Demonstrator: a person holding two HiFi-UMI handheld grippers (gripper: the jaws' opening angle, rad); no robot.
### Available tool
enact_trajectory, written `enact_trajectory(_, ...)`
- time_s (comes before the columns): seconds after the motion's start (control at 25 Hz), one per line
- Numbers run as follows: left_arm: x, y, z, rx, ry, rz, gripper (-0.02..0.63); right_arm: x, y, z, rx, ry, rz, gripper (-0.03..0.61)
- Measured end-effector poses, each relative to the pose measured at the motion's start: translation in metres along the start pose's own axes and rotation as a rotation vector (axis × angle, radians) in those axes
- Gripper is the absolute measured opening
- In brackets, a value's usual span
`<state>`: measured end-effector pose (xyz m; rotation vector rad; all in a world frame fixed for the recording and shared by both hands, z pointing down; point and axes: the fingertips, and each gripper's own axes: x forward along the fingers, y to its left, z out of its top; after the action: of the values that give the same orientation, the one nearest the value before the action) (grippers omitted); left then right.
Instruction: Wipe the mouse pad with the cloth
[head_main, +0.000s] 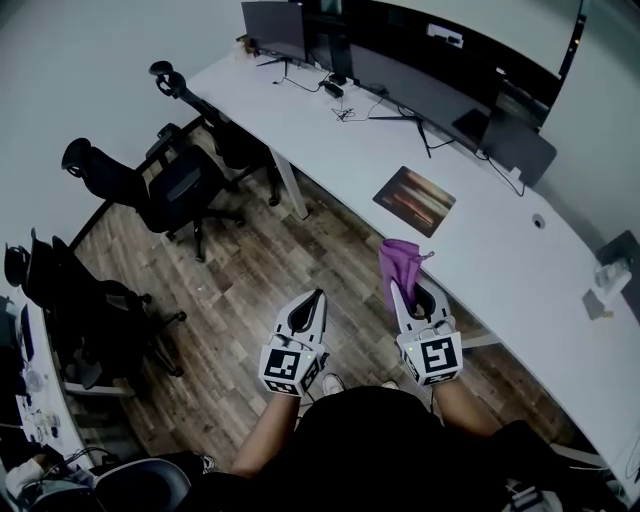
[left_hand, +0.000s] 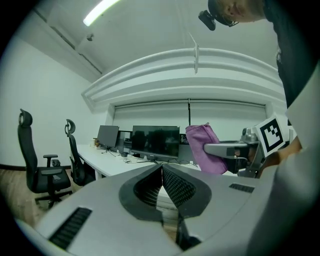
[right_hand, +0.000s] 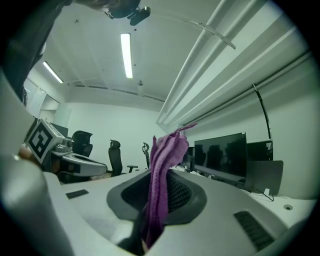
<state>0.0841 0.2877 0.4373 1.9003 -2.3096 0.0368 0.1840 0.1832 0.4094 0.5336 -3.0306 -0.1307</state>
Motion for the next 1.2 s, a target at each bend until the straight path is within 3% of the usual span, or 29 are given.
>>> enact_trajectory(0.76,-0.001,0.063,-0.004,0.03,0.018,-0.123,0.021,0.05,0.056,0.003,0.006,0.042,-0.003,0.064)
enact_trajectory(1.2,0.046,0.085,-0.005,0.057,0.048,-0.129,0.021,0.098,0.024,-0.007,0.025,0.052,-0.009,0.064)
